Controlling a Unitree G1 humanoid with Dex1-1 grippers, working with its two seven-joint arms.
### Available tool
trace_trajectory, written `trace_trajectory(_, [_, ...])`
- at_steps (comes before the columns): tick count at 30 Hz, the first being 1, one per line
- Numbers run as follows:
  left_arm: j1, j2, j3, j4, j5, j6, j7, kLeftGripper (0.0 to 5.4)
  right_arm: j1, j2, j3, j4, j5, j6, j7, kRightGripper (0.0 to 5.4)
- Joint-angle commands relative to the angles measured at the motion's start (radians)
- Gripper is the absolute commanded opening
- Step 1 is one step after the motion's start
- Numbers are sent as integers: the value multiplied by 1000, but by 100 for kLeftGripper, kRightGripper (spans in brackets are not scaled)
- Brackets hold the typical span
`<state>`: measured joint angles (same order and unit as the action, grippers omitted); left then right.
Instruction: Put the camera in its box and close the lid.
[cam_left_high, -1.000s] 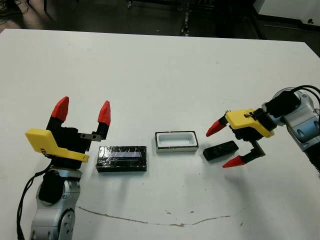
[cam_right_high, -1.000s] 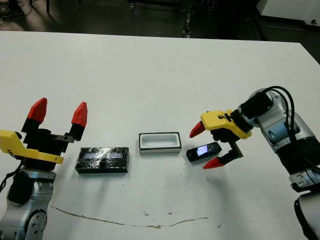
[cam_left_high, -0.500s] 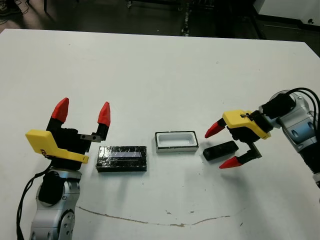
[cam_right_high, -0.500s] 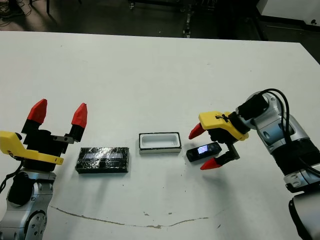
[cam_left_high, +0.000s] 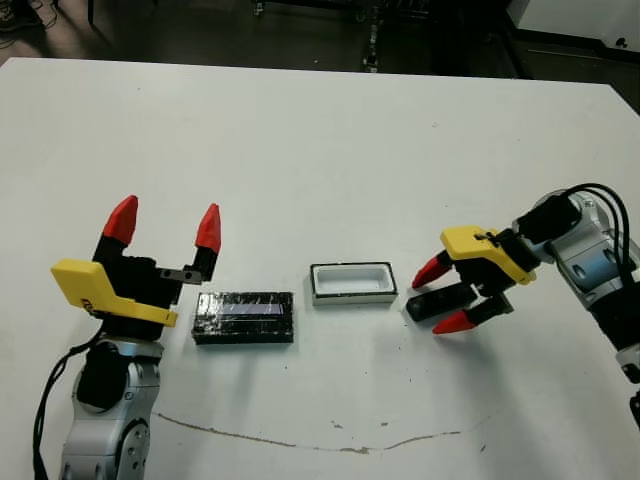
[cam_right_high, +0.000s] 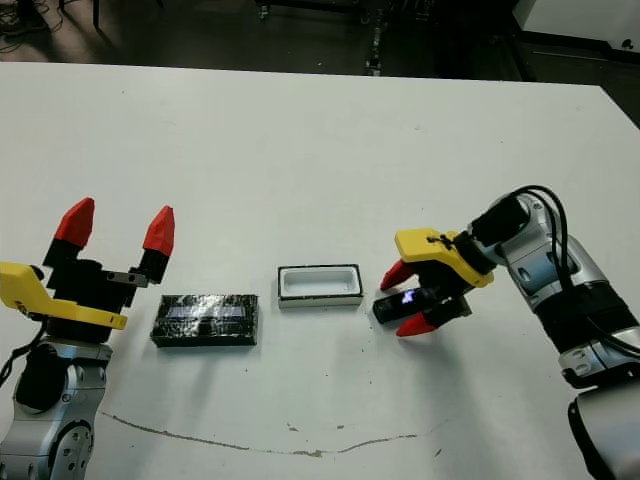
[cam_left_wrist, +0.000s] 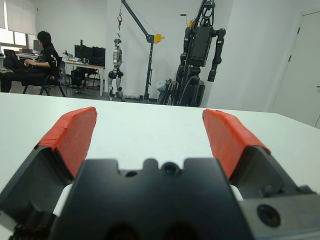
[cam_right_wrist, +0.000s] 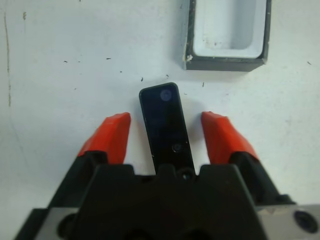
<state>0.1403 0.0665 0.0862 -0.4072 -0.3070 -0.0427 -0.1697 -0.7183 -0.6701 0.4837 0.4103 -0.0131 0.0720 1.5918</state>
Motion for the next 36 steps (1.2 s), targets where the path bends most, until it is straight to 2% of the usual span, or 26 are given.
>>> trace_trajectory(1, [3, 3, 0, 10, 7, -3, -5, 540, 39, 12, -23, 30, 11, -21, -11, 295])
trace_trajectory(9, [6, -3, 0, 4, 3, 7, 4, 540, 74, 26, -47, 29, 9, -1, -47, 168])
trace_trajectory(12, [7, -2, 0, 2, 1, 8, 3, 540, 93, 33, -60, 21, 15, 20, -71, 165])
trace_trajectory(20, [6, -3, -2, 8, -2, 1, -3, 540, 132, 39, -106, -6, 26, 1, -135, 165])
trace_trajectory(23, [8, -3, -1, 5, -6, 10, 0, 540, 116, 36, -124, -2, 41, 32, -134, 165])
trace_trajectory(26, [8, -3, -2, 5, -4, 7, 1, 540, 71, 24, -148, 25, 40, 34, -143, 165])
trace_trajectory(34, [8, -3, -4, 7, 0, 5, 2, 540, -105, 15, -198, 144, 45, 122, -119, 165])
trace_trajectory(36, [8, -4, -6, 6, 1, 7, 3, 540, -138, 28, -197, 167, 39, 114, -122, 165])
